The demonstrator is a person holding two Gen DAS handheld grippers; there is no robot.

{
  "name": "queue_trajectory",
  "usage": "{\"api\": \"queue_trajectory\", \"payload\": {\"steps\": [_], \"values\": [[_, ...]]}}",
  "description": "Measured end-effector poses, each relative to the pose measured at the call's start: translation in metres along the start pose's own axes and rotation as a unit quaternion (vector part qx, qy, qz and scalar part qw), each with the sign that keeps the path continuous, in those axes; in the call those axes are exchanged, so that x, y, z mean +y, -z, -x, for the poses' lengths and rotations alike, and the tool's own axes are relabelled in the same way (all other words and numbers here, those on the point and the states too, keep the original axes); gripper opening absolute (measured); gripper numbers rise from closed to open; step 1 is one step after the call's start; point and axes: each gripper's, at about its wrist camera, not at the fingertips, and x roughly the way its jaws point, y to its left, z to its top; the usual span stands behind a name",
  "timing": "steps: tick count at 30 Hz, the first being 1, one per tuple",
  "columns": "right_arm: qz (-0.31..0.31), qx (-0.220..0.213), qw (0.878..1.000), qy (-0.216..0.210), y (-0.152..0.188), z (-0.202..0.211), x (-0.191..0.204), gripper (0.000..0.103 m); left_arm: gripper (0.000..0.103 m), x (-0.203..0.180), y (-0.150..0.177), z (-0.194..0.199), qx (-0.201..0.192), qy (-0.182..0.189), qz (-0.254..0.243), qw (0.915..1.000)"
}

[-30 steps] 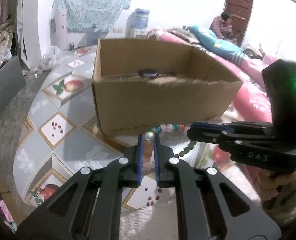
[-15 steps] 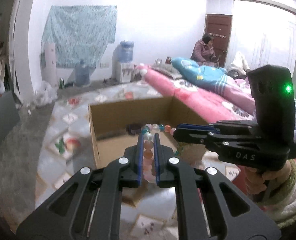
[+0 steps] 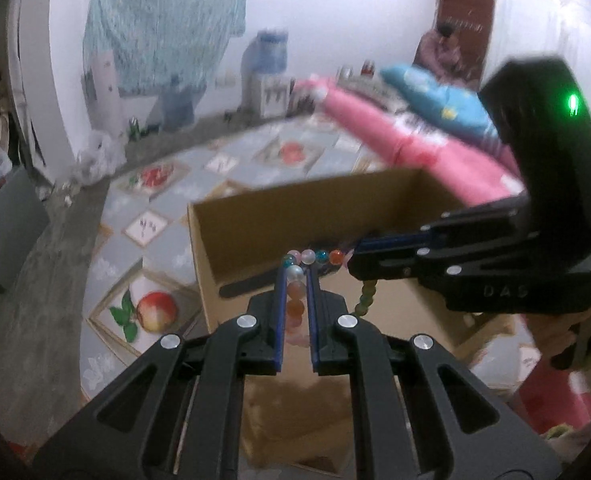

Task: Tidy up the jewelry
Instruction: 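Carry the bracelet into the box and open both grippers, then withdraw both grippers from the box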

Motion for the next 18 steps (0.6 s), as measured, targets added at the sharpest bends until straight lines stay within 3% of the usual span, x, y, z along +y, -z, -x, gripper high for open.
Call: {"api": "queue_trajectory", "payload": {"steps": [5,8,13,18], "values": [[-0.030,0.056,0.998,-0.009,-0.013,-0.041,-0.014,0.010,0.009,0.010,0.006,-0.033,0.051,-0.029,-0.002,0.9983],[-0.043,0.061,0.997,-0.011,-0.017,-0.051,-0.020,0.011,0.009,0.015,0.008,-0.038,0.053,-0.041,0.003,0.9978],[-0.050,0.022,0.998,-0.025,-0.013,-0.034,-0.021,0.011,0.009,0.020,0.007,-0.032,0.039,-0.046,0.013,0.9981],[-0.037,-0.038,0.998,-0.035,0.003,0.013,-0.014,0.011,0.009,0.017,0.011,-0.001,-0.006,-0.037,0.025,0.9990]]}}
